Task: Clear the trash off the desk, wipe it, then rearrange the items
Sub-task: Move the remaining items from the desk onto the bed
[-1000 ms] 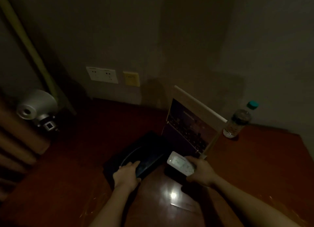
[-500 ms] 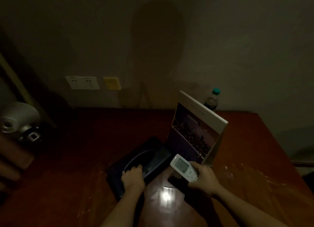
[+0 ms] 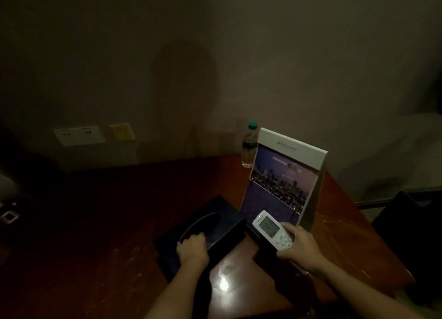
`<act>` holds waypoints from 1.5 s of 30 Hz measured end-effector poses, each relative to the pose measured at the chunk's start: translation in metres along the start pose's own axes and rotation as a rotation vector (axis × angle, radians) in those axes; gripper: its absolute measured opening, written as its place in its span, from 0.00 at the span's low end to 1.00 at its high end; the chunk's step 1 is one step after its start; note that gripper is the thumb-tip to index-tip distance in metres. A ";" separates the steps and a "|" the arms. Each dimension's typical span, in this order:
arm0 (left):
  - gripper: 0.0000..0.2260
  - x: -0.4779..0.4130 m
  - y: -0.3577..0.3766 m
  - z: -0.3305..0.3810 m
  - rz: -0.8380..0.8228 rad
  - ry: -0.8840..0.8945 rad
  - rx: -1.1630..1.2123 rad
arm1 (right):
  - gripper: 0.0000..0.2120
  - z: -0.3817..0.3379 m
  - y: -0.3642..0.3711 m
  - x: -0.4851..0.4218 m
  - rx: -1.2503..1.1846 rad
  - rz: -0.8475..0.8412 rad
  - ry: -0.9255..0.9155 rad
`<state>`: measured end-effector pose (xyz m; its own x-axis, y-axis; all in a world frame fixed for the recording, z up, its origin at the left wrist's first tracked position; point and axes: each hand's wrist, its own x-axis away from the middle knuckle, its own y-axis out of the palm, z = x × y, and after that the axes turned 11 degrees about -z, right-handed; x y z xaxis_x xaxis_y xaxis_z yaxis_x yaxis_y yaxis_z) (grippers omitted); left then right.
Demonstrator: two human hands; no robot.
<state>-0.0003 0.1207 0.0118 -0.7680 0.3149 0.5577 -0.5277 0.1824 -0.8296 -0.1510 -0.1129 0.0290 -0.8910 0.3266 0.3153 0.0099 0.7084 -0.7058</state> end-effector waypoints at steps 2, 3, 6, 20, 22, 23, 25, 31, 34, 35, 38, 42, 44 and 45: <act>0.19 0.012 -0.001 0.021 0.019 0.036 -0.016 | 0.36 0.015 -0.011 0.021 0.001 0.024 0.018; 0.18 0.018 -0.002 0.032 0.031 0.055 -0.026 | 0.36 0.021 -0.017 0.033 -0.002 0.038 0.028; 0.17 0.040 0.000 0.069 0.046 0.116 -0.078 | 0.35 0.043 -0.032 0.073 -0.025 0.088 0.075; 0.15 0.118 0.040 0.276 0.028 0.679 -0.366 | 0.42 0.147 -0.064 0.280 -0.240 0.492 0.486; 0.16 0.125 0.042 0.306 0.047 0.798 -0.445 | 0.38 0.152 -0.062 0.306 -0.287 0.583 0.593; 0.17 0.131 0.045 0.320 0.056 0.857 -0.482 | 0.37 0.154 -0.059 0.319 -0.309 0.632 0.644; 0.18 0.145 0.055 0.348 0.063 0.975 -0.539 | 0.37 0.158 -0.051 0.347 -0.349 0.726 0.742; 0.21 0.213 0.099 0.410 -0.019 1.248 -0.745 | 0.35 0.150 -0.007 0.432 -0.476 0.961 0.996; 0.22 0.255 0.129 0.429 -0.012 1.369 -0.866 | 0.38 0.144 0.026 0.476 -0.572 1.067 1.092; 0.22 0.271 0.141 0.435 -0.017 1.412 -0.901 | 0.38 0.143 0.038 0.492 -0.599 1.093 1.125; 0.22 0.325 0.178 0.452 -0.028 1.523 -1.007 | 0.38 0.138 0.075 0.543 -0.645 1.161 1.211; 0.22 0.413 0.242 0.461 -0.074 1.644 -1.123 | 0.38 0.133 0.122 0.616 -0.755 1.251 1.351; 0.23 0.452 0.271 0.460 -0.077 1.691 -1.166 | 0.36 0.134 0.141 0.648 -0.765 1.305 1.395; 0.23 0.480 0.294 0.457 -0.063 1.734 -1.195 | 0.35 0.132 0.156 0.673 -0.774 1.334 1.423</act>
<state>-0.6895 -0.0999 0.0479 0.6520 0.4941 0.5751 0.4419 0.3687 -0.8178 -0.8086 0.1350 0.0473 0.6943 0.6121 0.3786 0.6766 -0.3756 -0.6334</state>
